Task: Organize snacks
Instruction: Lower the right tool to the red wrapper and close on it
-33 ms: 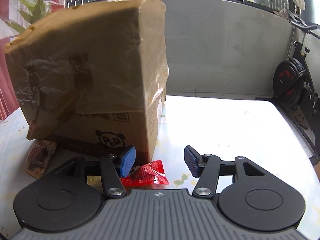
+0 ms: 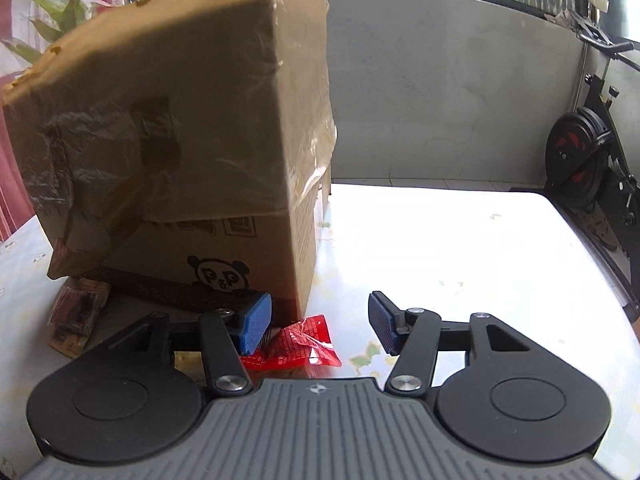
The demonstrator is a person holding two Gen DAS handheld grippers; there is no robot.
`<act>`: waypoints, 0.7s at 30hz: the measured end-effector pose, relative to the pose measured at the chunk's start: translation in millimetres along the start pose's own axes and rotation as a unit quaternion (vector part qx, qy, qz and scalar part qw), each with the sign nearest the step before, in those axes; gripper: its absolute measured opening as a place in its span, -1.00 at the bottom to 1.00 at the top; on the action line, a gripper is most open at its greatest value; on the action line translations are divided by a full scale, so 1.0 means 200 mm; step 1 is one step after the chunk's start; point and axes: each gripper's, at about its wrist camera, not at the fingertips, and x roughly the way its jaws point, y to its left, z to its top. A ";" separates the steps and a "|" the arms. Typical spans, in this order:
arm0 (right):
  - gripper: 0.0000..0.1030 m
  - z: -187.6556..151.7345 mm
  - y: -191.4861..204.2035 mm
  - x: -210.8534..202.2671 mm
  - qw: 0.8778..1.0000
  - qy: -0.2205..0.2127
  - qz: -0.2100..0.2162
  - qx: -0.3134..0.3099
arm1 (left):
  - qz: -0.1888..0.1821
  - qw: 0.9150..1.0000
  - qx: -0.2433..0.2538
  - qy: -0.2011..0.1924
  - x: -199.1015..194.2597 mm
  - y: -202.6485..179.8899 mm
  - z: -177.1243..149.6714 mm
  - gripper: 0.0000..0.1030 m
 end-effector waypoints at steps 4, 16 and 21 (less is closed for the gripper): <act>0.11 -0.02 0.03 0.10 0.999 0.032 0.000 -0.011 | 0.015 1.000 -0.023 0.014 0.00 0.06 -0.04 0.30; -0.14 -0.16 0.06 0.06 0.999 0.038 0.018 -0.011 | 0.017 0.996 -0.055 0.073 0.04 0.11 -0.18 0.28; -0.20 -0.23 0.14 -0.06 0.998 0.038 0.044 -0.029 | 0.005 0.995 -0.053 0.088 0.04 0.10 -0.22 0.27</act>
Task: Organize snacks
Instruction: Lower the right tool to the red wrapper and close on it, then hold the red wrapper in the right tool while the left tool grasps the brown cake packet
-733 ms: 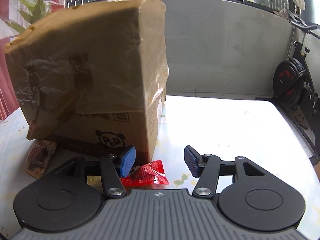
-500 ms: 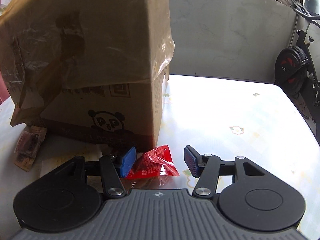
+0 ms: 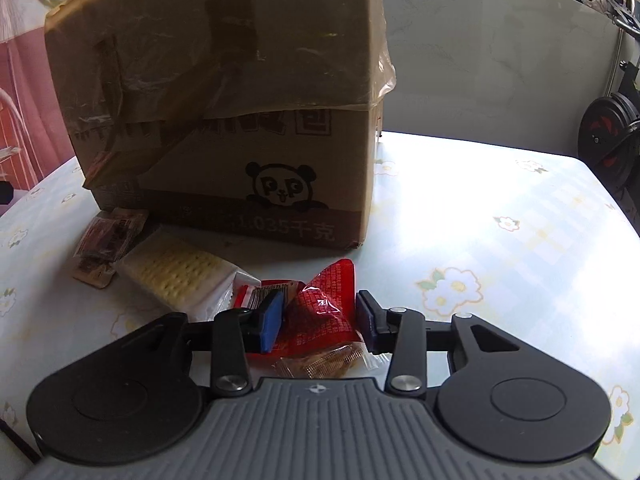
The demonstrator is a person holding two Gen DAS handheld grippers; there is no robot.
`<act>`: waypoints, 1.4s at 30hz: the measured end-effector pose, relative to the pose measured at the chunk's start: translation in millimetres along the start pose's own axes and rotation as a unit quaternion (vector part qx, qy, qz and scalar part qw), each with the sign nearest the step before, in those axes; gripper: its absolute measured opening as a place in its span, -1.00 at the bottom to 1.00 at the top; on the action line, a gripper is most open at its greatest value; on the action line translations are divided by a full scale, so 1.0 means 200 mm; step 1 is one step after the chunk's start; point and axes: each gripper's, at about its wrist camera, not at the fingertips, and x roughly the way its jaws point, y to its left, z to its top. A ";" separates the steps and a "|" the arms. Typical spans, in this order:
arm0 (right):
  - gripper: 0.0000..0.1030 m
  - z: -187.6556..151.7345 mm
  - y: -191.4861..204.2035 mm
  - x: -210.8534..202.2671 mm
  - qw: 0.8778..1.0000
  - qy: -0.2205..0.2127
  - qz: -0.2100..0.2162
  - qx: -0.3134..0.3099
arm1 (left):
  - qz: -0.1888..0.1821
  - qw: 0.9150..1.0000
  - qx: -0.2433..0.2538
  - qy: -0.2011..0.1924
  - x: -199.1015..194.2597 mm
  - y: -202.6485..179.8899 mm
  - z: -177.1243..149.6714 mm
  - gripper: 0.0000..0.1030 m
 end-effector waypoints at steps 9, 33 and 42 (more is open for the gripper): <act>-0.21 -0.12 0.04 -0.14 0.998 -0.041 0.022 0.036 | -0.025 0.999 0.016 0.040 0.08 -0.07 -0.10 0.24; -0.21 -0.17 -0.13 -0.18 0.987 -0.081 0.022 0.135 | -0.085 0.991 0.073 0.066 0.54 -0.28 0.06 -0.04; -0.21 -0.19 -0.19 -0.18 0.980 -0.078 0.014 0.181 | -0.085 0.991 0.072 0.072 0.52 -0.26 -0.03 -0.03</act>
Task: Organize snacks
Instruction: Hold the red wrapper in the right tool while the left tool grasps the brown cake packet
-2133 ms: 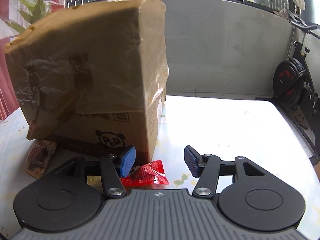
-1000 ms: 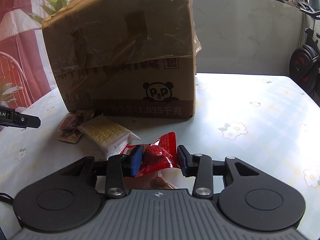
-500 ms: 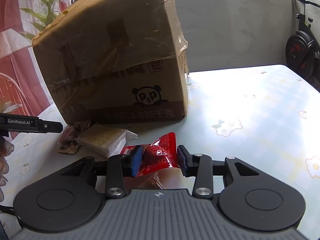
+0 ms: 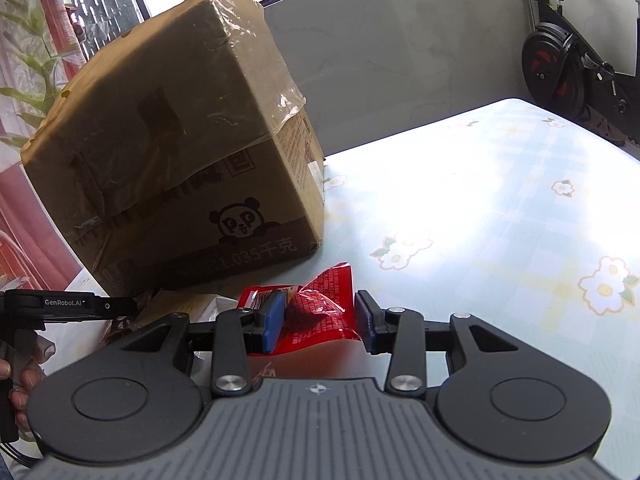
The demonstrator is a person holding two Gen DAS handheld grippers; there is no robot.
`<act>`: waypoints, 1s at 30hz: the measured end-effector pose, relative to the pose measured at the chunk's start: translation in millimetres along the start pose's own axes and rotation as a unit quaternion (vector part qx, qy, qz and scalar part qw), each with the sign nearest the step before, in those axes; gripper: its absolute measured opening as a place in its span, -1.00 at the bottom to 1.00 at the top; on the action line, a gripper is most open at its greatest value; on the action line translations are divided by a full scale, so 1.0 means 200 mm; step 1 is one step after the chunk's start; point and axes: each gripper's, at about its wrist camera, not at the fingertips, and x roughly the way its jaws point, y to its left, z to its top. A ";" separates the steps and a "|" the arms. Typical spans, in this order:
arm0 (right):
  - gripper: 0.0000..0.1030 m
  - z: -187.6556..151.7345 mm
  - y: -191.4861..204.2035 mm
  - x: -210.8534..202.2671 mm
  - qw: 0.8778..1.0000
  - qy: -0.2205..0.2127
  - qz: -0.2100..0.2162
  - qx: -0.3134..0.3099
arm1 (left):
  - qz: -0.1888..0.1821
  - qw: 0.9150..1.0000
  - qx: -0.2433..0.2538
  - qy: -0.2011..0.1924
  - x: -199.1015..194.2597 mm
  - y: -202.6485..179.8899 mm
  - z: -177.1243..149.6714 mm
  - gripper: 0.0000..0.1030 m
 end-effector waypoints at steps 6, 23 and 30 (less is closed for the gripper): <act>-0.21 0.00 0.02 0.01 1.000 0.004 0.005 -0.012 | 0.005 1.000 -0.010 0.005 -0.05 -0.02 -0.06 -0.03; -0.21 0.00 0.03 0.02 1.000 0.008 0.013 -0.020 | -0.016 0.999 -0.036 0.031 -0.17 0.02 -0.18 -0.03; -0.21 0.00 0.04 0.02 1.000 0.010 0.014 -0.020 | -0.021 0.999 -0.026 0.007 -0.20 0.01 -0.11 -0.03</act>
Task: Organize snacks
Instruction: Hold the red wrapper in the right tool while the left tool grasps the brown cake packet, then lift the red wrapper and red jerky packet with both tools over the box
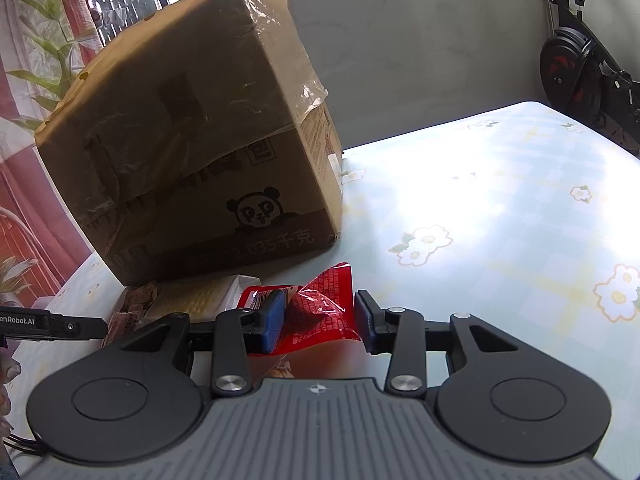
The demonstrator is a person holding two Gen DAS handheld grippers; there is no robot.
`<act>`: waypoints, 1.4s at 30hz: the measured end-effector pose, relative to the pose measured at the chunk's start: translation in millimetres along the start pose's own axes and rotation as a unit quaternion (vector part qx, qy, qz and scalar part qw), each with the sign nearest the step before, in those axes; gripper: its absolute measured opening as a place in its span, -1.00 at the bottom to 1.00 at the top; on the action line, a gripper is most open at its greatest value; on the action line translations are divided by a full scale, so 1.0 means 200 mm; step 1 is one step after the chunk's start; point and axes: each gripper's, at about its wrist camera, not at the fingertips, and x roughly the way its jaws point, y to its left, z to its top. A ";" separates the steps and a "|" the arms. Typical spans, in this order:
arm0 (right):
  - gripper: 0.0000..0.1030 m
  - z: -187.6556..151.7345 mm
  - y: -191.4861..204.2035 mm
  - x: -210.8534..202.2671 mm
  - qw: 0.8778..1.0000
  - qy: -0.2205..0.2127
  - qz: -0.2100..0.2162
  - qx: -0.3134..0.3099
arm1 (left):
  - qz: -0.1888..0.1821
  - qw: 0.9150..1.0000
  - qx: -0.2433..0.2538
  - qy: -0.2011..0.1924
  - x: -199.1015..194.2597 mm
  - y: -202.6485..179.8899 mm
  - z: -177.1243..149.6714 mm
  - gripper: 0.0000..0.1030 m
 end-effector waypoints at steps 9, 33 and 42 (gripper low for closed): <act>-0.21 0.01 -0.01 0.01 1.000 0.005 0.001 -0.003 | -0.039 0.999 0.006 0.033 0.24 0.03 0.13 -0.03; -0.21 0.02 -0.01 0.02 1.000 0.010 0.006 -0.012 | -0.065 0.995 0.030 0.065 -0.01 0.21 -0.13 0.01; -0.21 0.02 0.00 0.02 1.000 0.011 0.006 -0.016 | -0.031 0.990 0.128 0.053 -0.02 0.06 -0.21 0.12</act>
